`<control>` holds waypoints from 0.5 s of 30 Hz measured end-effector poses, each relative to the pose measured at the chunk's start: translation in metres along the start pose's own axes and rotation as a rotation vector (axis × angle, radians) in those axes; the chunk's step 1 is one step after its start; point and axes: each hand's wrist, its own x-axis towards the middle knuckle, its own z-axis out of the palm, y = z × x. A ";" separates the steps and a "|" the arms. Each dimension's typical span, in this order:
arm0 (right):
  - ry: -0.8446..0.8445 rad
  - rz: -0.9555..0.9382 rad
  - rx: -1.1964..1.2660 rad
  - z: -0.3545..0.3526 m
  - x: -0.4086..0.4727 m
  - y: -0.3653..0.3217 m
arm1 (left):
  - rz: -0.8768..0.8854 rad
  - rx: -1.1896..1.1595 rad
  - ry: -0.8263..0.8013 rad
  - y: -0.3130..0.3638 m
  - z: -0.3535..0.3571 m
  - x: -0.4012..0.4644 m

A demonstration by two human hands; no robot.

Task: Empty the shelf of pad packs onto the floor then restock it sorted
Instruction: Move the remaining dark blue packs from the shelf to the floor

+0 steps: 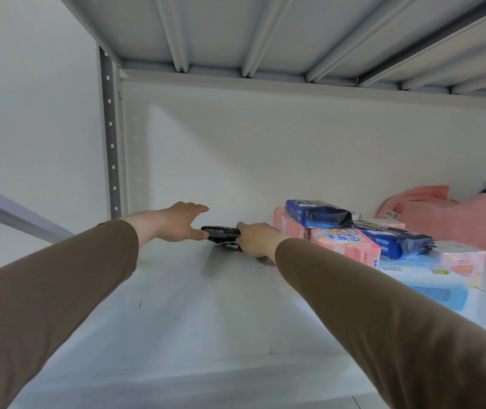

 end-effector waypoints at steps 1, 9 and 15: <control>0.022 0.013 0.009 -0.004 -0.002 -0.002 | 0.001 0.001 0.004 0.001 -0.002 0.000; 0.277 0.118 0.294 -0.073 -0.027 -0.005 | -0.042 -0.039 0.087 0.020 -0.034 -0.007; 0.319 0.146 0.575 -0.159 -0.071 0.038 | -0.029 -0.080 0.108 0.058 -0.053 0.000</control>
